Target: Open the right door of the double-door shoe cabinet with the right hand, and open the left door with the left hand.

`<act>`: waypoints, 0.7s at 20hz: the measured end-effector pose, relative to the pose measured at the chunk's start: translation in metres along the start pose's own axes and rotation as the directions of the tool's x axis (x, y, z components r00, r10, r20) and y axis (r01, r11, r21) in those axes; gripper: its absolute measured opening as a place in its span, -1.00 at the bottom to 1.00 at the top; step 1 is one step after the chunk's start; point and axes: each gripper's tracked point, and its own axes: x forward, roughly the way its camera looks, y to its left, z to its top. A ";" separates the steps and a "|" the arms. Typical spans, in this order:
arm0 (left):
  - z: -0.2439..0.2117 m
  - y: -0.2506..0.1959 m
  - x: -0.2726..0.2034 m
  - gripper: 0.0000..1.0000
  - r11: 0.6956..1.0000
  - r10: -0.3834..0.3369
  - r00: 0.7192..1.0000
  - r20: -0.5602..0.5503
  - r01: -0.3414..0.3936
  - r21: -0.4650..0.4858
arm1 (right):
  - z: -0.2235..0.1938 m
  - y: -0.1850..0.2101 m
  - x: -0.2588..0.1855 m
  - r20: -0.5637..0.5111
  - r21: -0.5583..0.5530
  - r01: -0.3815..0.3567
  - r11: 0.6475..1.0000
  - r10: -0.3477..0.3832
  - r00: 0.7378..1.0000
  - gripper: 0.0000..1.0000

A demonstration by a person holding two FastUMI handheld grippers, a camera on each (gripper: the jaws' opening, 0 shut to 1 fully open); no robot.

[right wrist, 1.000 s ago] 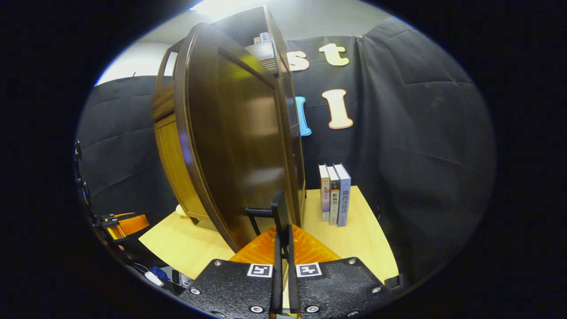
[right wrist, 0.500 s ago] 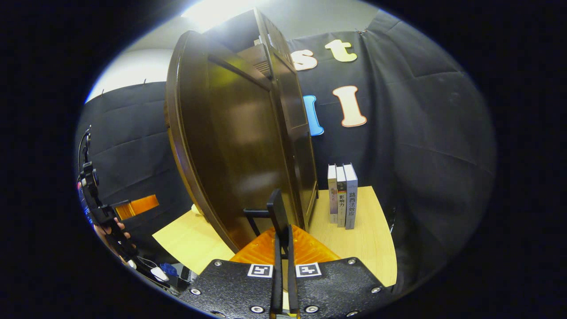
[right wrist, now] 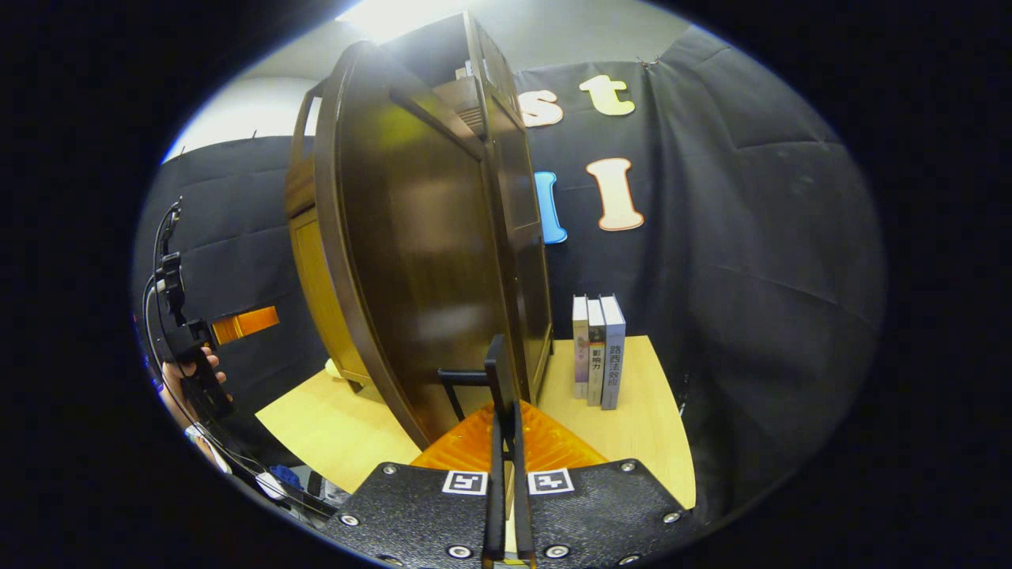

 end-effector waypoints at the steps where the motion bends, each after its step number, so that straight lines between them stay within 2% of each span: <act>1: -0.001 0.003 0.010 0.92 1.000 -0.019 1.000 -0.004 0.019 0.000 | 0.001 -0.002 -0.005 0.005 -0.002 0.020 1.000 -0.020 1.000 -0.88; 2: -0.002 0.004 0.022 0.79 0.999 -0.038 0.999 -0.008 0.038 0.002 | -0.002 -0.004 -0.012 0.004 -0.006 0.048 0.999 -0.048 0.999 -0.87; 5: -0.004 -0.003 0.065 0.79 0.996 -0.090 0.996 -0.022 0.090 -0.001 | -0.010 -0.025 -0.036 -0.018 -0.007 0.191 0.982 -0.191 0.981 -0.77; 7: 0.000 -0.010 0.096 0.78 0.993 -0.121 0.992 -0.025 0.121 -0.013 | -0.009 -0.032 -0.050 -0.018 0.023 0.268 0.963 -0.268 0.963 -0.64; 8: -0.001 -0.011 0.110 0.90 0.991 -0.134 0.991 -0.025 0.134 -0.017 | -0.007 -0.033 -0.056 -0.010 0.042 0.296 0.954 -0.295 0.955 -0.35; 12: -0.014 -0.017 0.145 0.90 0.985 -0.171 0.985 -0.036 0.170 -0.019 | -0.001 -0.048 -0.082 0.024 0.120 0.419 0.900 -0.425 0.905 0.80; 14: -0.020 -0.025 0.164 0.90 0.982 -0.191 0.981 -0.046 0.190 -0.017 | 0.000 -0.052 -0.093 0.036 0.143 0.473 0.870 -0.482 0.875 0.82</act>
